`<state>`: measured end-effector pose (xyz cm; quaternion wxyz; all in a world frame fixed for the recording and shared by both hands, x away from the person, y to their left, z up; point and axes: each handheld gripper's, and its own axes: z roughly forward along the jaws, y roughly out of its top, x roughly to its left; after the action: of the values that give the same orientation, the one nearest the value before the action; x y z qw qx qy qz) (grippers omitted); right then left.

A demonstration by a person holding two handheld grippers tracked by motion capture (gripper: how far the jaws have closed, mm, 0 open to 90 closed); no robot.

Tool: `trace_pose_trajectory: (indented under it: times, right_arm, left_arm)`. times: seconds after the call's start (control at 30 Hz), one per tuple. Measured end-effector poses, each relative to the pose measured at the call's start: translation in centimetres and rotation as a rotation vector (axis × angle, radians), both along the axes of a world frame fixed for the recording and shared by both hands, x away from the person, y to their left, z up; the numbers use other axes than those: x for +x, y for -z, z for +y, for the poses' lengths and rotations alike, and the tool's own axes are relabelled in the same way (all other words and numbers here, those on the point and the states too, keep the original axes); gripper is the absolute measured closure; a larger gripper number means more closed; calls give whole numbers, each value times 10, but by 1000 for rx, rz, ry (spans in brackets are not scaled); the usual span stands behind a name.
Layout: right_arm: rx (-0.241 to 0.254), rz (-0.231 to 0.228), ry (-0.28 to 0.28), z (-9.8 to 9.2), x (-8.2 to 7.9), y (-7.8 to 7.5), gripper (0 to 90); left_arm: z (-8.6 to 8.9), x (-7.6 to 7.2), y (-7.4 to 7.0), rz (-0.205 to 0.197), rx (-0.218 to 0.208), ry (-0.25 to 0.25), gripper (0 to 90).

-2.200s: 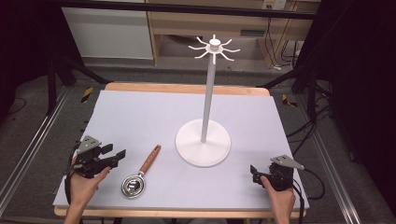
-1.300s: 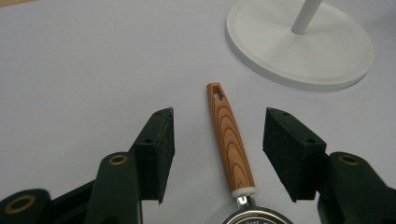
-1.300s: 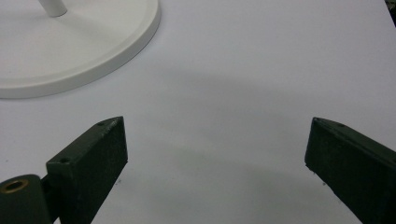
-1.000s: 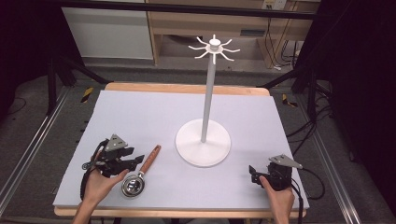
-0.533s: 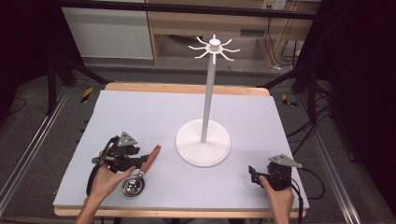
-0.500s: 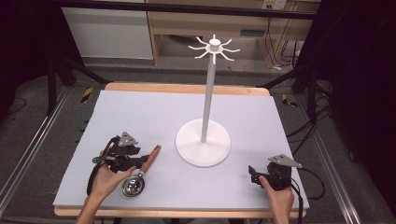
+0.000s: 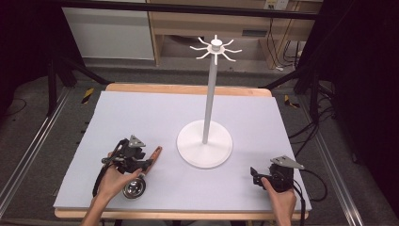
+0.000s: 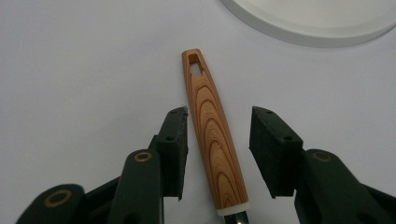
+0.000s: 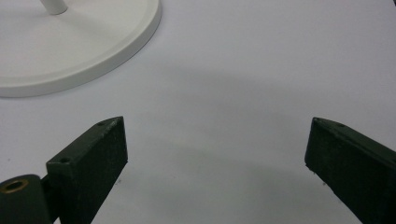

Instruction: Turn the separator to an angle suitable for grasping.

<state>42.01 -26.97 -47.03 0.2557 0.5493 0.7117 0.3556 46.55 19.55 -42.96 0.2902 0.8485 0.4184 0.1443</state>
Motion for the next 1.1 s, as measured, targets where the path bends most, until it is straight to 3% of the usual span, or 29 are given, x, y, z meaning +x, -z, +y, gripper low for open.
trace_pose_trajectory:
  times: [0.2, 0.47, 0.83, 1.1]
  right_arm:
    - [-2, 2, -2, 0, 0, 0, 63]
    - [3, 8, 1, 0, 0, 1, 65]
    - [-3, 8, -5, -1, 1, 1, 65]
    - [1, 11, -2, -1, 0, 1, 65]
  left_arm:
    - [-5, 1, 9, 8, 55, 1, 581]
    - [-8, 3, 19, 40, 86, 3, 585]
    - [-11, 5, 24, 60, 103, -5, 624]
    - [-12, 6, 29, 82, 85, -13, 608]
